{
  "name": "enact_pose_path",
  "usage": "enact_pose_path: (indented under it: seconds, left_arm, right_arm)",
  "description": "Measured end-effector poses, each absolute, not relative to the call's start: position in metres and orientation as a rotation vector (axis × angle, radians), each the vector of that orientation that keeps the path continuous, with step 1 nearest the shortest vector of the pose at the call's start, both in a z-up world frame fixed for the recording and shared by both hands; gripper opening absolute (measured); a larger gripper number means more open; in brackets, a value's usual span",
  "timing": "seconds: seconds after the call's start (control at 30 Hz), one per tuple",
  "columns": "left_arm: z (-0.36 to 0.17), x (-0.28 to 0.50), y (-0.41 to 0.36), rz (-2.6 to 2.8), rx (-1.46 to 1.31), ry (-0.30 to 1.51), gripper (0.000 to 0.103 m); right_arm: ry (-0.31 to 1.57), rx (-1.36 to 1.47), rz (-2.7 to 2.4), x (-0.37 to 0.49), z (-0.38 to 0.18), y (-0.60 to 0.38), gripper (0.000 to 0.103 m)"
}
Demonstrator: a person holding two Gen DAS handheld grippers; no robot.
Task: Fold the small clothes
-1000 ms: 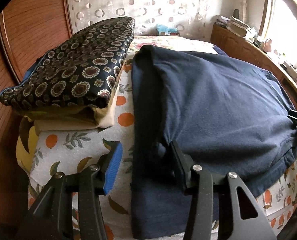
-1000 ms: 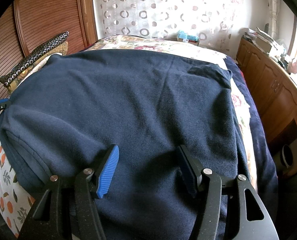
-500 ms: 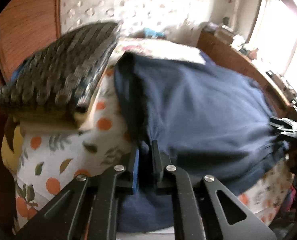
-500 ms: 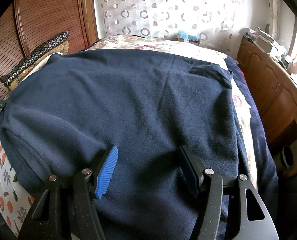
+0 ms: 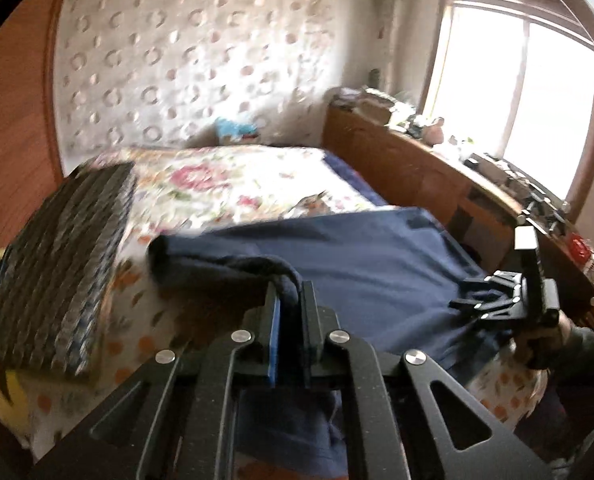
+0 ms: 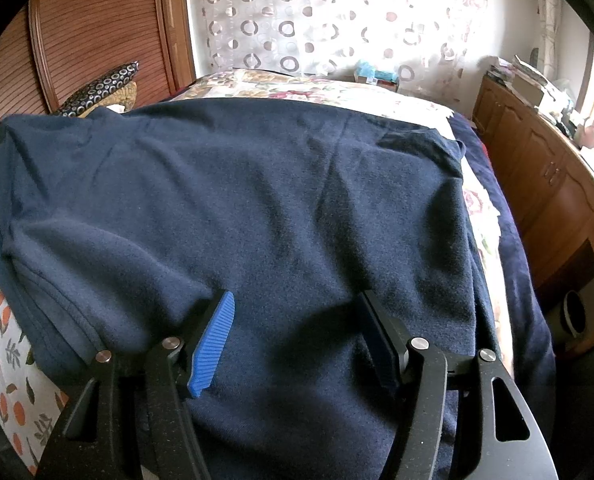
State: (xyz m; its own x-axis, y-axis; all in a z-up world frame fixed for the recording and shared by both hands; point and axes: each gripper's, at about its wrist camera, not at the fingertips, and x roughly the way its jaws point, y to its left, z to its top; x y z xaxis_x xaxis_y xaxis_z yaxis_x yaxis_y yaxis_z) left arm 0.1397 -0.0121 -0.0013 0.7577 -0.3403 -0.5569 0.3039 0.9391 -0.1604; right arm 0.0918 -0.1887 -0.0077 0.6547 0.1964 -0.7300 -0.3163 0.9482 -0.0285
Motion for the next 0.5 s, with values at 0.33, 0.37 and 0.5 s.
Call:
enact_pose_path:
  seconds: [0.33, 0.37, 0.5]
  left_arm:
    - [0.041, 0.176, -0.065, -0.530, -0.046, 0.563, 0.009]
    - [0.043, 0.177, -0.069, -0.544, -0.045, 0.562, 0.009]
    - [0.054, 0.183, -0.098, -0.618, -0.023, 0.556, 0.009]
  right_arm:
    - [0.706, -0.094, 0.251, 0.065, 0.030, -0.222, 0.065]
    - [0.699, -0.091, 0.243, 0.062, 0.033, -0.225, 0.065]
    - [0.672, -0.085, 0.206, 0.046, 0.040, -0.235, 0.065]
